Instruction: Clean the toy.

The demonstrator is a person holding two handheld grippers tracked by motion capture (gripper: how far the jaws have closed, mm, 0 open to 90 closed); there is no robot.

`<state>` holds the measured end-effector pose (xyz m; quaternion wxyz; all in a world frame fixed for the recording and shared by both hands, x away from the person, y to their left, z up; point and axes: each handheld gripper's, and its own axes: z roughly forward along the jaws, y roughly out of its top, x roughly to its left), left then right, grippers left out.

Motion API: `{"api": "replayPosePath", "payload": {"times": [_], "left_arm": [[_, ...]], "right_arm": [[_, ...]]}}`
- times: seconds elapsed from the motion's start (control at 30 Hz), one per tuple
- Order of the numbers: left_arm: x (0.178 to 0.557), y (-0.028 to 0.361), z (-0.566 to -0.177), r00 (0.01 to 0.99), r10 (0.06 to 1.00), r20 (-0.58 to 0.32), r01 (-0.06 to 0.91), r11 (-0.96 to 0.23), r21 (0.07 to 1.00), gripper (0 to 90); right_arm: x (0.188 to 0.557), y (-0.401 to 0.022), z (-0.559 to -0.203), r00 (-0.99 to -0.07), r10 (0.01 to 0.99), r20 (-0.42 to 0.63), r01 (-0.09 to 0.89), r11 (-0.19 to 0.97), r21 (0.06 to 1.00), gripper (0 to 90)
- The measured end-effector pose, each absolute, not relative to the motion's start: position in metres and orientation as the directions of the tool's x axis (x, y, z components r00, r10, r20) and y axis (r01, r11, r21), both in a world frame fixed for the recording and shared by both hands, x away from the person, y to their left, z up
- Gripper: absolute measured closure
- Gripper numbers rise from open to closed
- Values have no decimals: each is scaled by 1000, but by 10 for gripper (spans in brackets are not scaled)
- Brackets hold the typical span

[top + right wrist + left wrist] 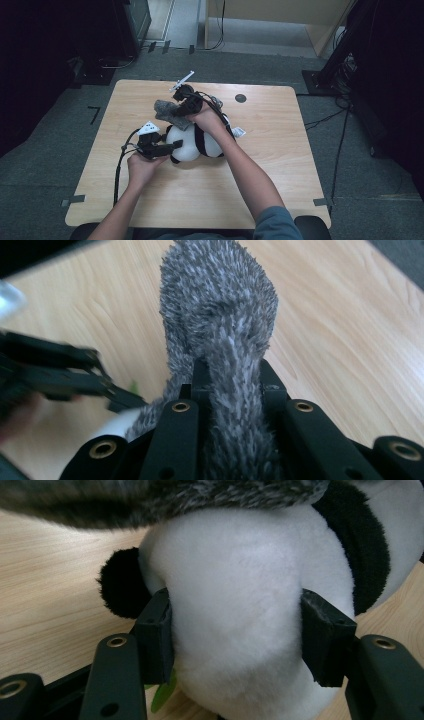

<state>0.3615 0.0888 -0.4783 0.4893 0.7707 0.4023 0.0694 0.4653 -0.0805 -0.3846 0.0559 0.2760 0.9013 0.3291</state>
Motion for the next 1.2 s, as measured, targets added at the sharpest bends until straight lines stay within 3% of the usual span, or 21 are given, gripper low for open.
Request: {"api": "replayPosePath", "payload": {"times": [0.23,0.5,1.2], "left_arm": [[361,88,-478,666,690,-284,553,-201,809,406],[361,88,-478,666,689,-286,553,-199,809,406],[362,88,-479,672,684,-285,549,-202,811,405]], "right_arm": [[473,-100,-399,-815,567,115,511,611,605,771],[479,-132,-401,-784,618,50,542,644,540,771],[485,-215,-400,-684,716,139,634,490,598,767]]}}
